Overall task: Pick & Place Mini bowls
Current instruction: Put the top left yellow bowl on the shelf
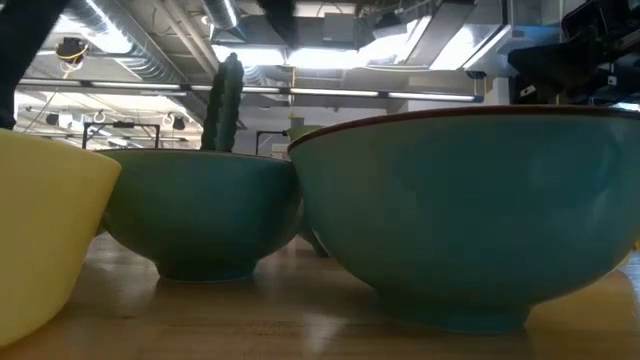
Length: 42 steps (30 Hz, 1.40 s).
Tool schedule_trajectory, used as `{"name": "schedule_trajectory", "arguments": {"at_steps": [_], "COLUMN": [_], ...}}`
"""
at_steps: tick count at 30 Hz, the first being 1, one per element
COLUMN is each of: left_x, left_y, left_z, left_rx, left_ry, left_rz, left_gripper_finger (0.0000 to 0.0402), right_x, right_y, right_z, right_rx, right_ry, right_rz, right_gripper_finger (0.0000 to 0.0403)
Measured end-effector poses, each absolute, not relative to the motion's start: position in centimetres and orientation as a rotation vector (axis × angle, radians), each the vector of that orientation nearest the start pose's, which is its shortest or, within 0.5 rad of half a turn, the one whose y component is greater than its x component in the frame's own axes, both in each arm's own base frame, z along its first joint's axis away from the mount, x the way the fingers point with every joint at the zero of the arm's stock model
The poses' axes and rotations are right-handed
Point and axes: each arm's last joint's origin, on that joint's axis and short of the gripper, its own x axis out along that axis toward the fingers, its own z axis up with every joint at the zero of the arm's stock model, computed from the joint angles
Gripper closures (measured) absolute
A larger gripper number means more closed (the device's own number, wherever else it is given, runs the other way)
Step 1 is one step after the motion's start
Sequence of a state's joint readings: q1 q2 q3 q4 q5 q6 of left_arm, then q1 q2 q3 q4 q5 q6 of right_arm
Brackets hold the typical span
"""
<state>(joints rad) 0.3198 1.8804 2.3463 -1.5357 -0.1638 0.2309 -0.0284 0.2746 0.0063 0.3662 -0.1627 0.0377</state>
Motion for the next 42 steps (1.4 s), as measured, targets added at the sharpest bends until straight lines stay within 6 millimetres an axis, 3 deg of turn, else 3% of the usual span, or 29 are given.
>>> {"name": "schedule_trajectory", "arguments": {"at_steps": [7,11,14,17,24,26,33,36,42], "left_x": [26.7,23.1,20.3,18.1,15.6,14.8,13.0,12.6,12.5], "left_y": [4.4,1.8,-0.1,-1.7,-2.9,-2.7,-2.3,-2.2,-2.3], "left_z": [47.1,48.2,47.8,44.3,30.1,27.7,22.8,20.8,20.1], "left_rx": [0.109,0.093,0.105,0.122,0.102,0.126,0.124,0.154,0.192], "left_ry": [0.990,0.837,0.696,0.597,0.240,0.156,-0.248,-0.280,-0.242], "left_rz": [0.298,0.281,0.218,0.136,0.040,0.040,0.052,0.060,0.017], "left_gripper_finger": [0.0385,0.0396,0.0397,0.0400,0.0400,0.0400,0.0400,0.0399,0.0400], "right_x": [11.4,11.4,11.4,11.4,11.4,11.4,11.4,11.4,11.3], "right_y": [0.3,0.4,0.4,0.4,0.4,0.4,0.3,0.4,0.4], "right_z": [17.7,17.6,17.6,17.6,17.6,17.6,16.9,16.9,18.1], "right_rx": [0.043,0.061,0.060,0.059,0.062,0.063,0.070,0.073,0.032], "right_ry": [-0.084,-0.077,-0.077,-0.077,-0.077,-0.077,-0.001,0.002,-0.130], "right_rz": [0.202,0.212,0.213,0.213,0.212,0.213,0.205,0.220,0.229], "right_gripper_finger": [0.0389,0.0389,0.0389,0.0389,0.0389,0.0389,0.0389,0.0389,0.0389]}}
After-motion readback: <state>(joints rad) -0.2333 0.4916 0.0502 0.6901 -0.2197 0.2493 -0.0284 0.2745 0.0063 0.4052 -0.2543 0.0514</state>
